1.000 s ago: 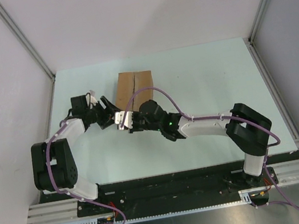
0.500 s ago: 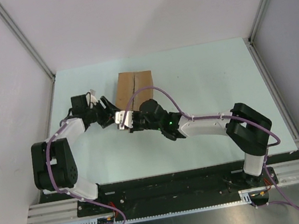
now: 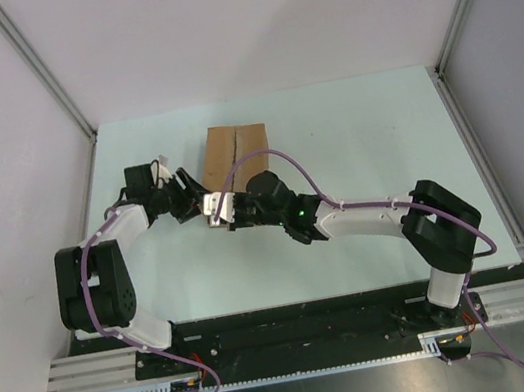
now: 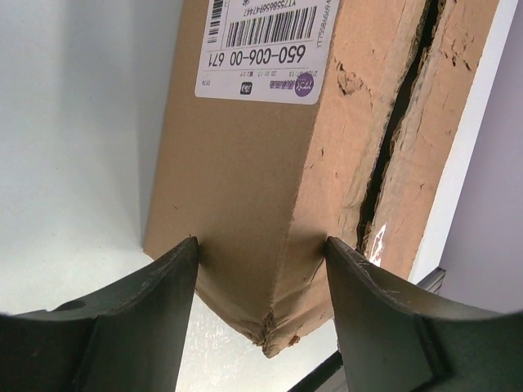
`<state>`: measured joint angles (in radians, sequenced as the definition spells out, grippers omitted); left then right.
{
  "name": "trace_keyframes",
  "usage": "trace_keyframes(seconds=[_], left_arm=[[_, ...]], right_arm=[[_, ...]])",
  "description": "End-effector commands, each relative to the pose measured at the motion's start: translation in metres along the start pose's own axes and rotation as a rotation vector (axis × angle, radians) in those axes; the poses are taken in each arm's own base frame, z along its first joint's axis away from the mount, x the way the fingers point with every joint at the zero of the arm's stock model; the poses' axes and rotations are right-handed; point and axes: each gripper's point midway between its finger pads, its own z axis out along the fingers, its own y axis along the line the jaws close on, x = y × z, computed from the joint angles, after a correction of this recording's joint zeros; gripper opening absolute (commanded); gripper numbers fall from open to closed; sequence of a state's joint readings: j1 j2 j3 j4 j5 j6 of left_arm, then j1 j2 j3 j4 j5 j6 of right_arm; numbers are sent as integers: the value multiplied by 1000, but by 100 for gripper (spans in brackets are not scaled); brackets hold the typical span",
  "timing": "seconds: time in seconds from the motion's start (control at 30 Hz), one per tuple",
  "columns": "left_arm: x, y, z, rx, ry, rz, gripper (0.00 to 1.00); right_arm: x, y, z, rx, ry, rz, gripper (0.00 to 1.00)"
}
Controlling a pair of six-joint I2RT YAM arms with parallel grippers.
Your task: Unpack the express box
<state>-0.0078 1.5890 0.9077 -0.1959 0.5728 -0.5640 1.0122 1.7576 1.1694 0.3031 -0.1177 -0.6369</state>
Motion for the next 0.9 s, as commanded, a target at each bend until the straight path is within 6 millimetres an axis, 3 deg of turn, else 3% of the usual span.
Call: trace_keyframes(seconds=[0.0,0.27,0.63,0.87], left_arm=[[5,19,3,-74,24,4,67],[6,19,3,-75,28,1,67],[7,21,4,-78,34,11,62],[6,20,5,-74,42,14,60]], right_arm=[[-42,-27,-10,60,-95,-32,0],[-36,-23,-5,50,-86,-21,0],[-3,-30,-8,29,-3,3,0],[2,-19,-8,-21,7,30,0]])
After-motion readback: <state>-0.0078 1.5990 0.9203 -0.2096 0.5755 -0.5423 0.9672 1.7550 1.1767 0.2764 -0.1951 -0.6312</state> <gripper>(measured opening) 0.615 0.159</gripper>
